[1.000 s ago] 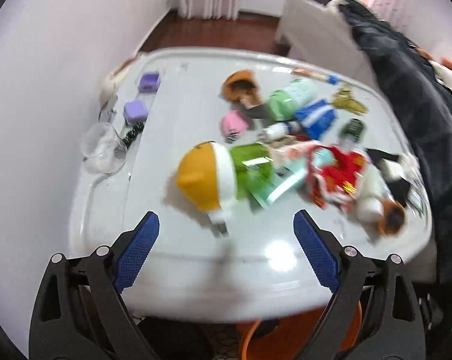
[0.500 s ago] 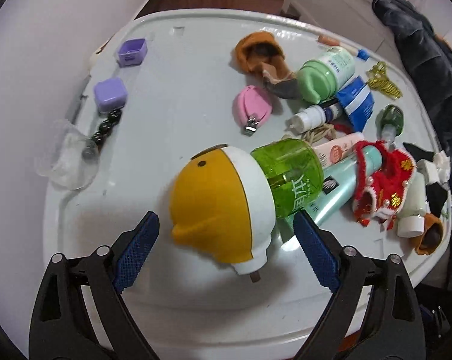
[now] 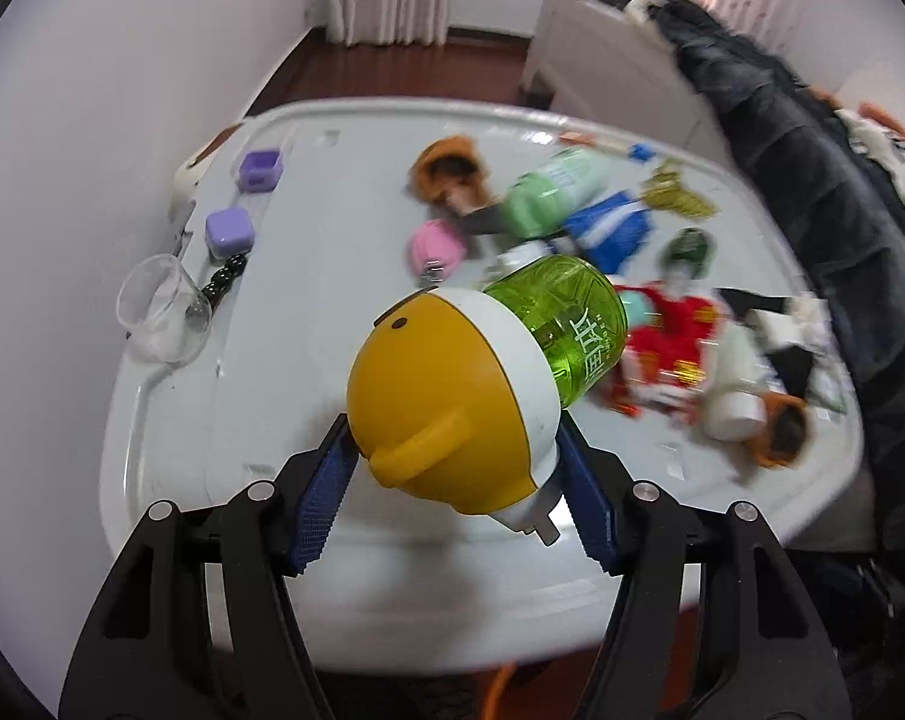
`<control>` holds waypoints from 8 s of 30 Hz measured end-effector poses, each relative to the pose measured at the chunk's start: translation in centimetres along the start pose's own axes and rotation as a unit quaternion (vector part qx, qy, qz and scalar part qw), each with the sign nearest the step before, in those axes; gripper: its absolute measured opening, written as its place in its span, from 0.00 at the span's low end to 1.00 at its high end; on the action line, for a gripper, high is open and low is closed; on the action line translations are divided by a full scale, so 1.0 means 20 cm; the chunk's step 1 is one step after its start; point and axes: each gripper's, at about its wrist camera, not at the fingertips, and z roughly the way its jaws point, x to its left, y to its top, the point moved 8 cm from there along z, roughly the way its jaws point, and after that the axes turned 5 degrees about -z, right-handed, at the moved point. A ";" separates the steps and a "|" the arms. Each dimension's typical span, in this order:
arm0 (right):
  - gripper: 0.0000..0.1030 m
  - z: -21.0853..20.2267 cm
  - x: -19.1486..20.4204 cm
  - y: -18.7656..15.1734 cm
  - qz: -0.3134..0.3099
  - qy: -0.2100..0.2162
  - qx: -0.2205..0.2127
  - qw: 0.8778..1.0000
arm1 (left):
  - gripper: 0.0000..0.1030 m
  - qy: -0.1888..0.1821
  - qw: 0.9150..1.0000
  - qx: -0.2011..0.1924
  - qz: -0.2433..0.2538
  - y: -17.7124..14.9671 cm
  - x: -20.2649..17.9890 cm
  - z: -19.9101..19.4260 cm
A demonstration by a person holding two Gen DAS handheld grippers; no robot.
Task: Collect trash
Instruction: 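Grasp the yellow duck-head green bottle with the left gripper while the right grasps the white tissue, then carry both held items over the orange bucket and open both grippers, then grasp the orange knit sock with the right gripper while the left grasps the white-capped pale green bottle, then move both held items over the orange bucket and open both grippers, then grasp the teal tube with the left gripper while the right grasps the red knit ornament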
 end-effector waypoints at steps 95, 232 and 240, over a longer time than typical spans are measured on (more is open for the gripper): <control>0.35 0.24 0.02 0.57 -0.158 -0.148 -0.058 0.975 | 0.81 -0.080 0.993 -0.019 0.086 -0.43 -0.49 -0.06; 0.84 -0.04 -0.06 0.07 -0.011 0.007 -0.015 1.000 | 0.23 -0.074 0.982 0.027 0.173 0.04 -0.36 0.17; 0.84 -0.02 -0.04 0.06 -0.024 -0.009 -0.014 1.000 | 0.23 -0.079 0.987 0.059 0.124 -0.12 -0.34 0.22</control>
